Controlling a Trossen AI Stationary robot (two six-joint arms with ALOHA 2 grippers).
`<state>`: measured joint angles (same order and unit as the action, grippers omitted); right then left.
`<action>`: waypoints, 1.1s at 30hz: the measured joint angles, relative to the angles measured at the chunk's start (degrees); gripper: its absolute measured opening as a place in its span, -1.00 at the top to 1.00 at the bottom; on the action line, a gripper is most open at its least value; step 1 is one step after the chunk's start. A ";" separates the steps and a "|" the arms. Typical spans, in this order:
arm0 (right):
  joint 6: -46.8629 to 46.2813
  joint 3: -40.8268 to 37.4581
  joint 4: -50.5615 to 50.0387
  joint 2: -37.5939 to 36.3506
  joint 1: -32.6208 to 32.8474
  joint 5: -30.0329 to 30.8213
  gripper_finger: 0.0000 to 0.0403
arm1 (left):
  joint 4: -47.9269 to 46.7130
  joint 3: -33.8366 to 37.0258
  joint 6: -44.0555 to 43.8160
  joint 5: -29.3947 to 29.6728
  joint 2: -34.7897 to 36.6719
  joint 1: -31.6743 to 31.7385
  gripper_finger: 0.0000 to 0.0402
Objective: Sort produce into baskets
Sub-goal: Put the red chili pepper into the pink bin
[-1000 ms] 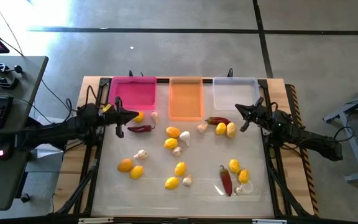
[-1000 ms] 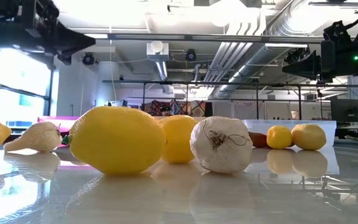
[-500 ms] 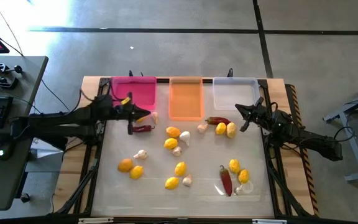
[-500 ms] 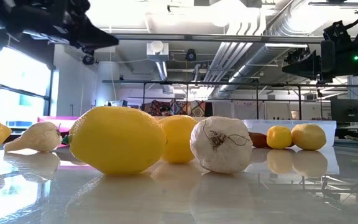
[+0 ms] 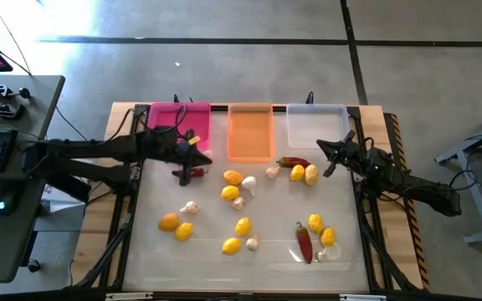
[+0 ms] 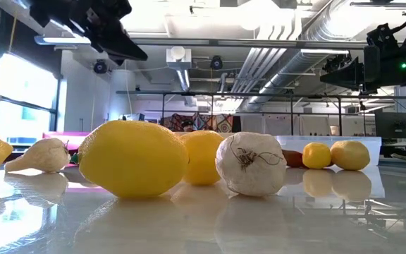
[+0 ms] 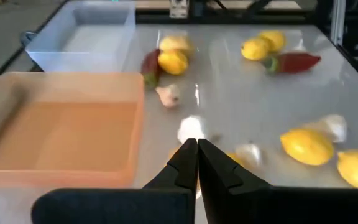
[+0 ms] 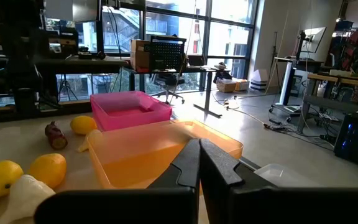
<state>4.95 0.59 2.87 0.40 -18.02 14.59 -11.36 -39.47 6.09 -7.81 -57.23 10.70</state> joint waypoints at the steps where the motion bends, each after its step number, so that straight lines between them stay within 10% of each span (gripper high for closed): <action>1: 0.02 0.00 0.00 0.00 0.02 0.00 1.00 | -1.56 -0.84 -0.26 0.38 -0.46 -0.48 1.00; 33: 0.01 -0.01 0.00 0.00 0.01 0.00 1.00 | -36.97 -9.46 -7.98 11.13 -19.32 -2.54 0.25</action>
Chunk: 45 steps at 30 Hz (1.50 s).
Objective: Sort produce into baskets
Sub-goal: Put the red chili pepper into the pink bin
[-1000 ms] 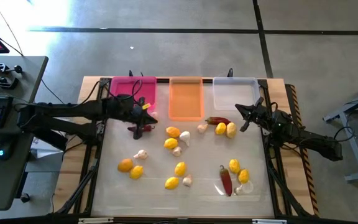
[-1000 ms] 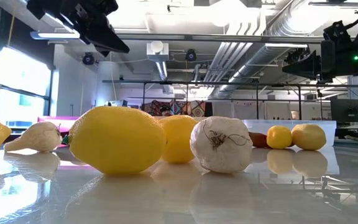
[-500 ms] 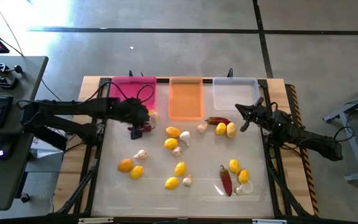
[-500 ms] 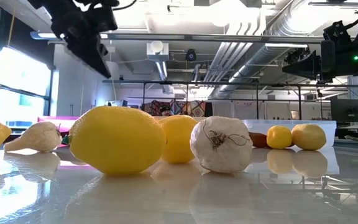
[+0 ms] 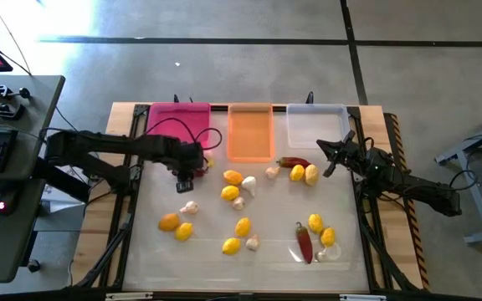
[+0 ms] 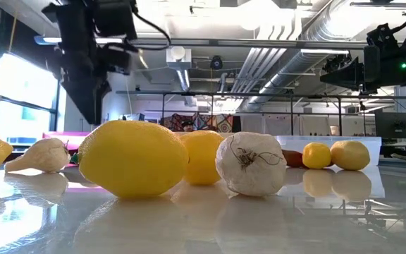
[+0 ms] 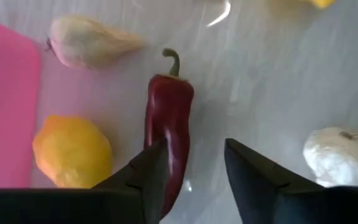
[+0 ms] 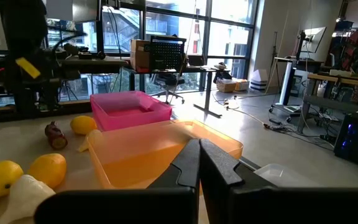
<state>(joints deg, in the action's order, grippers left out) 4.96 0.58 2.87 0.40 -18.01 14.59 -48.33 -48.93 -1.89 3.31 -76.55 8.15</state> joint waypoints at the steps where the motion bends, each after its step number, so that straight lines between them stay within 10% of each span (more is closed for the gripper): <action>1: -0.01 0.00 0.00 0.00 -0.01 0.00 1.00 | 0.54 0.00 -0.02 0.23 -0.73 -0.03 0.20; 21: 0.00 0.00 0.00 0.00 0.01 0.00 1.00 | 6.44 0.00 10.56 4.98 -13.02 0.05 -0.16; 45: 0.01 0.00 0.00 0.00 -0.01 0.00 1.00 | -5.85 -10.42 16.03 10.62 -11.91 0.84 0.46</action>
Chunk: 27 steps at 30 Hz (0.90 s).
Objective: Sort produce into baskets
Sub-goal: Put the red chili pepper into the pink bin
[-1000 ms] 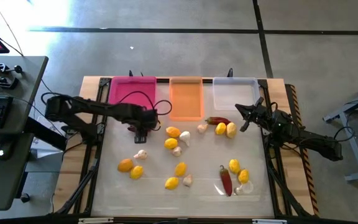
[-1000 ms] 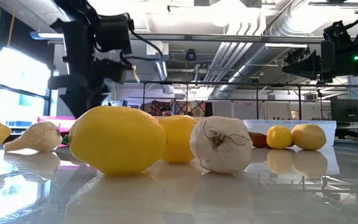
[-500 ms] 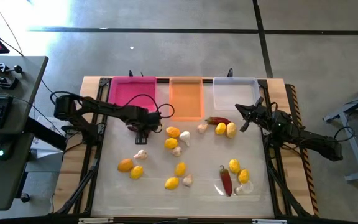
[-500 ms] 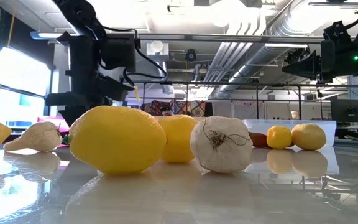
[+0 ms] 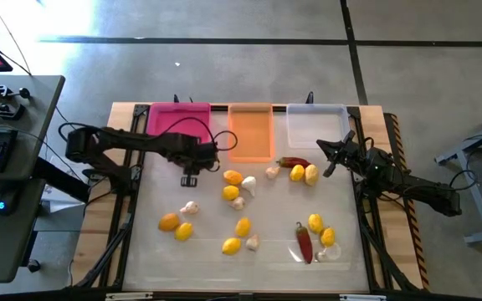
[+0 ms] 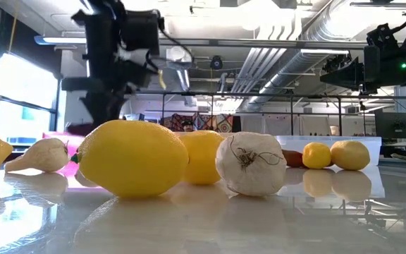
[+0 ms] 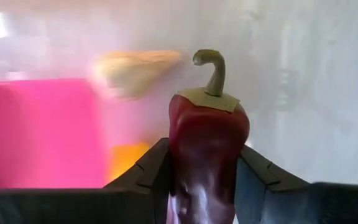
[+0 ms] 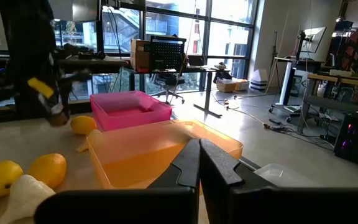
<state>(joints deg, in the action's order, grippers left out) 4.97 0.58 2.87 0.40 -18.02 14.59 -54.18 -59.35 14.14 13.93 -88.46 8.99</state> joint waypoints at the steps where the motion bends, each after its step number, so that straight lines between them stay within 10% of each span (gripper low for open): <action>1: -0.01 0.00 0.00 0.00 0.02 0.00 1.00 | -0.74 -1.14 0.69 1.32 0.55 0.45 0.46; 14: -0.02 0.02 0.00 0.00 0.02 0.00 1.00 | 3.10 -4.01 19.35 10.17 4.76 21.22 0.46; 27: -0.01 0.01 0.00 0.00 0.01 0.00 1.00 | 10.78 -4.01 26.01 6.44 -1.47 36.67 0.46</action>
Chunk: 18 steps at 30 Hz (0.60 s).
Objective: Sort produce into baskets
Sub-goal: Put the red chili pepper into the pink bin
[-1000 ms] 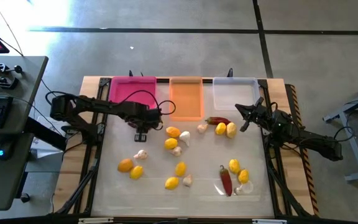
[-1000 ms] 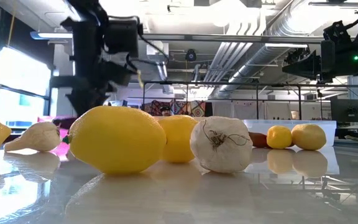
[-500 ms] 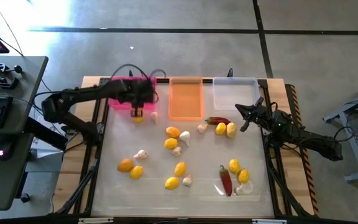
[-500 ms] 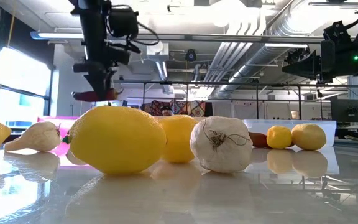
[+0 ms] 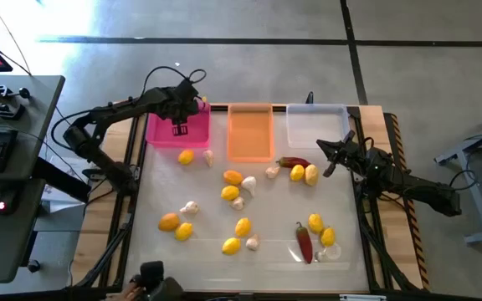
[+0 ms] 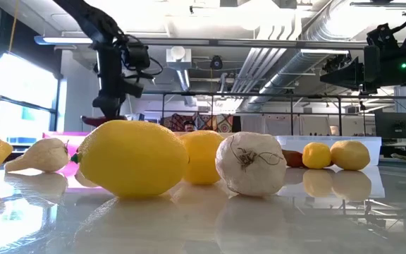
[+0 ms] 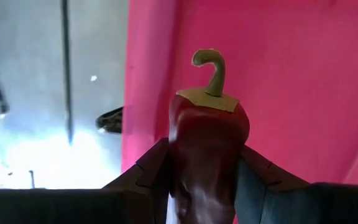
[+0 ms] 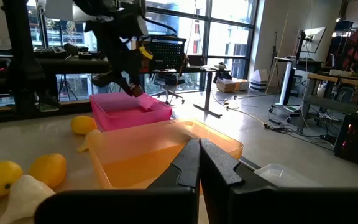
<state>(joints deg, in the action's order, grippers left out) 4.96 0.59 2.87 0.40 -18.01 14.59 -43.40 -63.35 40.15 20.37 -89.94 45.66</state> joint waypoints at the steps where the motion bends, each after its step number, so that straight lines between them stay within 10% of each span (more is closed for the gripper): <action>1: -0.01 0.00 0.00 0.00 0.01 0.00 1.00 | 0.30 0.00 0.30 -1.64 -0.40 0.67 0.46; 18: 0.00 0.00 0.00 0.00 0.01 -0.01 1.00 | 4.68 0.02 1.67 -4.33 -8.61 5.39 0.45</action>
<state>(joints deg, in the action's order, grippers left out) 4.96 0.59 2.87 0.40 -18.01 14.58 -38.72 -63.33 41.82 16.04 -98.55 51.05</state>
